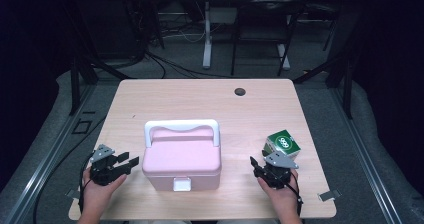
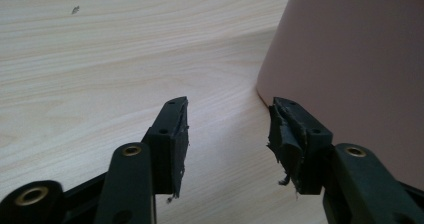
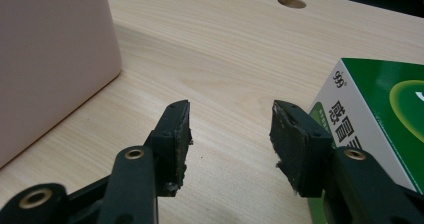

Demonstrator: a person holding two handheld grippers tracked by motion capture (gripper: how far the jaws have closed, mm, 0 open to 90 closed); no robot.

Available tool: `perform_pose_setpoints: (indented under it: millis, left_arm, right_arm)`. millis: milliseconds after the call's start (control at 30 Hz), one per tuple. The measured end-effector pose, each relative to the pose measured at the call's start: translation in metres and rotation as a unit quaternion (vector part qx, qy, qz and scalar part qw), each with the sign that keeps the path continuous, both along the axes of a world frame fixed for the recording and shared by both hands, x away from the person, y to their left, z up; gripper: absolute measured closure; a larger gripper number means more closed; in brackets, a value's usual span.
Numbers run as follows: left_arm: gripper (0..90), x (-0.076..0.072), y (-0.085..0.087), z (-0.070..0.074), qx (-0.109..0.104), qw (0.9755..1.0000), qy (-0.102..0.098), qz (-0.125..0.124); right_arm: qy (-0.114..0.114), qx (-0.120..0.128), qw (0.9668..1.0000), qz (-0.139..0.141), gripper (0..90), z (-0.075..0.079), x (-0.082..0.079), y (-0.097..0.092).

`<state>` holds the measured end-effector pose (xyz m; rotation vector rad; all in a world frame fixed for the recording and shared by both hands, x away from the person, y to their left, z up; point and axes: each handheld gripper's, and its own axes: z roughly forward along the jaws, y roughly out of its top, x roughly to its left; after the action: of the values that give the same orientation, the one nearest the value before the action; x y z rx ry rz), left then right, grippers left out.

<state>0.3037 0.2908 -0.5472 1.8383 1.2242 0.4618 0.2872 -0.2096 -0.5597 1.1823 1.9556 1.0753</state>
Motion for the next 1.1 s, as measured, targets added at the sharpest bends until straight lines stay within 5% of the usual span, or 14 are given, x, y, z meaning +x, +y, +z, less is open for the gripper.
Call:
perform_pose_setpoints:
  millis: [100, 233, 400, 700, 933, 1100]
  left_arm:
    - [51.3, -0.002, -0.001, 0.001, -0.013, 0.9999, 0.009, 0.001]
    - [54.3, -0.003, -0.002, 0.004, -0.023, 0.9996, 0.013, 0.010]
    - [60.4, -0.004, -0.003, 0.007, -0.032, 0.9993, 0.017, 0.010]
    - [74.6, -0.008, -0.008, 0.012, -0.036, 0.9993, 0.009, -0.005]
    - [81.9, -0.011, -0.014, 0.019, -0.029, 0.9995, -0.001, -0.014]
    - [89.0, -0.012, -0.021, 0.022, -0.027, 0.9993, -0.003, -0.026]
  right_arm:
    - [0.031, 0.005, 0.9995, 0.005, 51.8, -0.001, -0.001, 0.001]
    - [0.046, 0.055, 0.9974, 0.009, 58.9, -0.001, -0.003, 0.002]
    - [0.052, 0.050, 0.9973, 0.009, 58.8, -0.002, -0.003, 0.006]
    - [0.065, 0.083, 0.9943, 0.020, 70.5, -0.001, -0.001, 0.009]
    - [0.059, 0.086, 0.9941, 0.029, 75.7, 0.013, -0.002, 0.015]
    - [0.071, 0.092, 0.9912, 0.063, 84.8, 0.026, 0.006, 0.026]
